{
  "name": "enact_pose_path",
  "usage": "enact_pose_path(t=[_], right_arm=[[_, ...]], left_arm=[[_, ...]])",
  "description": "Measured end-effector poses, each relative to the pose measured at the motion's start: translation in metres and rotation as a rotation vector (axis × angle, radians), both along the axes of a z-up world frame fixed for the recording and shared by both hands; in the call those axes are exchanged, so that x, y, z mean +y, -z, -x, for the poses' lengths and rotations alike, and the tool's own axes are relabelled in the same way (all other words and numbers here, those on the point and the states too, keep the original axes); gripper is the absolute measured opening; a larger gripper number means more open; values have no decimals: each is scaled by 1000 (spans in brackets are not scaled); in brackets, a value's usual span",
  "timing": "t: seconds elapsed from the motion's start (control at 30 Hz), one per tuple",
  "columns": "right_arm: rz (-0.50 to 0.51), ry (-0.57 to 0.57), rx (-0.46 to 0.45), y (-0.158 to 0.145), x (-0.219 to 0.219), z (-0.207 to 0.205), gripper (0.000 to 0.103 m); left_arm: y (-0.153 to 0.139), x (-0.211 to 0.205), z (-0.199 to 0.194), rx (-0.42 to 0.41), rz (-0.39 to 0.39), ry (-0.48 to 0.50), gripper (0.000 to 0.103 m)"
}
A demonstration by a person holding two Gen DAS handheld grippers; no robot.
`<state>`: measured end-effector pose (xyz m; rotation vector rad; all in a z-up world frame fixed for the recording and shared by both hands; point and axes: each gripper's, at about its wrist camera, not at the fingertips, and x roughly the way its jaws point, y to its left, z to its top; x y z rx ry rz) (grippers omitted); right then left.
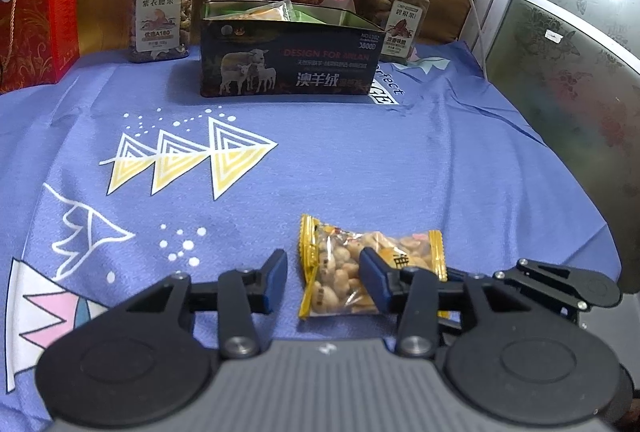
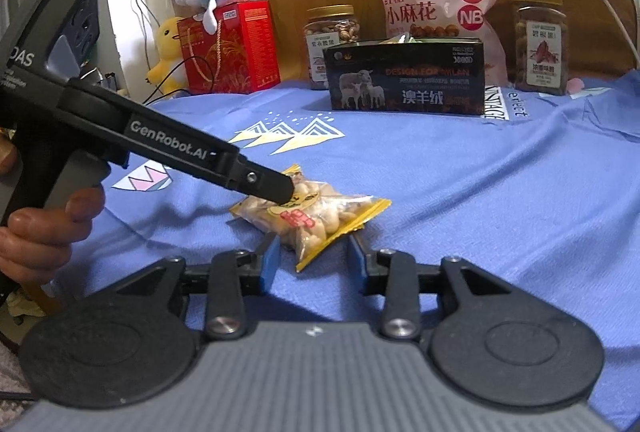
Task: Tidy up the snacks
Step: 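Close the left gripper on the yellow peanut bag on the cloth, then carry the yellow peanut bag into the dark tin and open the left gripper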
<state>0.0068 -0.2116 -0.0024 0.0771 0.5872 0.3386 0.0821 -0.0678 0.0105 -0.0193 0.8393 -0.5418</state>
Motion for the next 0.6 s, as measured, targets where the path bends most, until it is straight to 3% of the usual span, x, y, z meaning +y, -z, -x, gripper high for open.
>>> enact_pose_path(t=[0.17,0.43,0.6], right_arm=[[42,10,-16,1,6,0,40],[98,21,-44,3,16,-1,38],[138,21,-62,1,21,-1,24]], left_arm=[[1,1,0,-1,4,2,42],[1,1,1,-1,25,22,32],[0,1,1,-10,17,17,27]])
